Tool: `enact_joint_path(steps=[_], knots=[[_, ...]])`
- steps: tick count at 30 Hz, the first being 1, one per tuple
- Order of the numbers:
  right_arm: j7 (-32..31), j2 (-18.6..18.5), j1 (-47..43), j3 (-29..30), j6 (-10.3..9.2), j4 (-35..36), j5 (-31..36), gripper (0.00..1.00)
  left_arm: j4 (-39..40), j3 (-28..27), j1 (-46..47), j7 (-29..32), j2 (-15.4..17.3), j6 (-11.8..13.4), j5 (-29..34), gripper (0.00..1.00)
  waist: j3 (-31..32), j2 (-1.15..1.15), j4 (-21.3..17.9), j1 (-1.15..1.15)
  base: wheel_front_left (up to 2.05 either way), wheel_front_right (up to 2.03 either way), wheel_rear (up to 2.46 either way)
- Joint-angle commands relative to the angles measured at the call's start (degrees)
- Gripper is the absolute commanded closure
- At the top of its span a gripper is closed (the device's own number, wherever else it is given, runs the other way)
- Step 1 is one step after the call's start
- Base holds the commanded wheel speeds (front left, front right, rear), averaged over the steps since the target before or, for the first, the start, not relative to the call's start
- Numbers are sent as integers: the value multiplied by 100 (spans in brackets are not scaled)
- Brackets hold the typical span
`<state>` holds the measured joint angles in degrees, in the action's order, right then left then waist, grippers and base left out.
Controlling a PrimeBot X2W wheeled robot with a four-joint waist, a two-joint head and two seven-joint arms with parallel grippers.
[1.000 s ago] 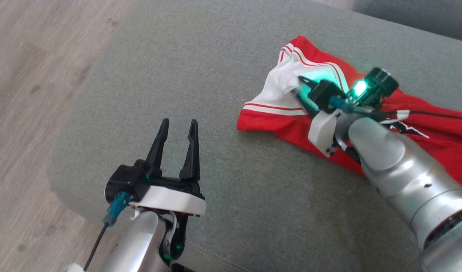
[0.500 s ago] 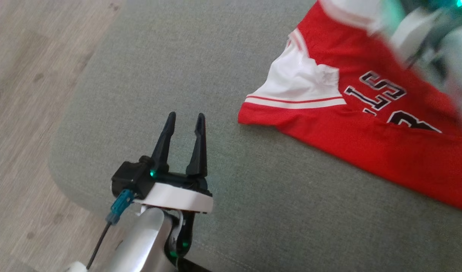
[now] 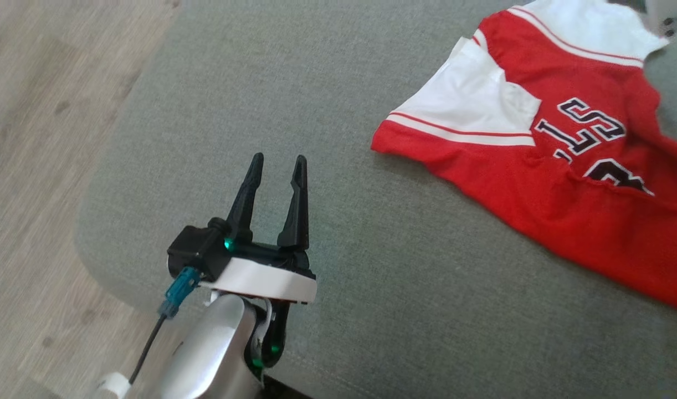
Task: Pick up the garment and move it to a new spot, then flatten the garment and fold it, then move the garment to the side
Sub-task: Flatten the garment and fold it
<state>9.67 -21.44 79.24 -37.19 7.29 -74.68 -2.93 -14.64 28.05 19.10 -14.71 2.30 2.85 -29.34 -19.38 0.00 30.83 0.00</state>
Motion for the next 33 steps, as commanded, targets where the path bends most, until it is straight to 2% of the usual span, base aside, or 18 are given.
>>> enact_joint_path(steps=[1, 4, 8, 12, 18, 23, 28, 33], knots=[[126, 2, -42, 112, 20, 110, 27, 0, 121, -186, 204, -29, 58, -52, 13, 0, 122, 0, -75, 0, 0, 0, 0], [374, -3, -284, 492, 20, 109, 4, 0, -24, -222, 263, -29, 58, -117, 88, 0, 358, 0, -217, 0, 0, 0, 0], [520, 173, -719, 937, 20, 390, -36, 0, -121, -467, 272, -29, 58, -164, 293, 0, 610, 0, -647, 0, 0, 0, 0], [529, 285, -1394, 1580, 20, 1314, -87, 0, -157, -753, 250, -29, 58, -237, 505, 0, 841, 0, -1106, 0, 0, 0, 0], [531, 570, -3005, 2459, 20, 2686, 36, 0, -233, -1060, 66, -29, 58, -365, 725, 0, 1268, 0, -1672, 0, 0, 0, 0], [532, 1131, -4267, 3282, 20, 3640, 145, 0, -253, -1297, -208, -29, 58, -413, 811, 0, 1574, 0, -2129, 0, 0, 0, 0], [532, 1679, -5340, 3697, 20, 4475, 352, 0, -286, -1574, -505, -29, 58, -447, 913, 0, 1725, 0, -2534, 0, 0, 0, 0], [532, 1841, -6270, 3746, 20, 5079, 329, 0, -261, -1711, -749, -29, 58, -534, 923, 0, 1846, 0, -2792, 0, 0, 0, 0]])
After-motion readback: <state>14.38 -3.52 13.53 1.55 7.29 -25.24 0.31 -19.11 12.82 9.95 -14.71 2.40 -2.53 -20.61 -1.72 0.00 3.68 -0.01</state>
